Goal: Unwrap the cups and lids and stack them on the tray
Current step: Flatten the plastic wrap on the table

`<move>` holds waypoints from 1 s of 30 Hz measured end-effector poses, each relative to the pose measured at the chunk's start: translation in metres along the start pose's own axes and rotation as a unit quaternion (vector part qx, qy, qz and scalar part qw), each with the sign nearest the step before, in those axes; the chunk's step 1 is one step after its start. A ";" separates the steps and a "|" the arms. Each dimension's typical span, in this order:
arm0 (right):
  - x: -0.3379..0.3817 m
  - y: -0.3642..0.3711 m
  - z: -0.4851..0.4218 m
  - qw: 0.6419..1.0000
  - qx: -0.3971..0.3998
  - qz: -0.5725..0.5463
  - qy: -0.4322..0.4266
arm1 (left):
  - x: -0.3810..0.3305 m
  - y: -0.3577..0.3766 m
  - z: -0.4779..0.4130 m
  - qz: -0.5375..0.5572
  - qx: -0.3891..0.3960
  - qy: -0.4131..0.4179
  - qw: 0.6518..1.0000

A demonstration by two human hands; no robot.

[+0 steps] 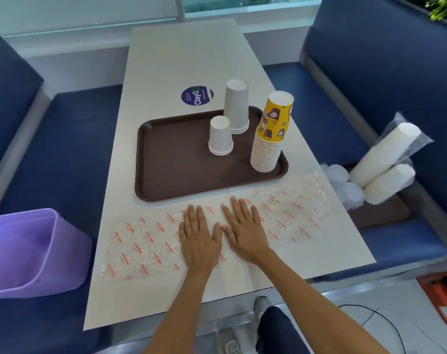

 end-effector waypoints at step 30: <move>-0.117 -0.033 0.049 0.980 -0.014 0.067 0.188 | -0.061 0.019 0.018 -0.009 0.068 0.122 0.990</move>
Point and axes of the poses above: each hand's wrist, its own z-axis away from the middle knuckle, its own y-axis out of the palm, x = y × z, the point moved 10 cm from there along -z, towards the middle knuckle, and after that the axes turned 14 degrees about -y, right-handed, at the moved point
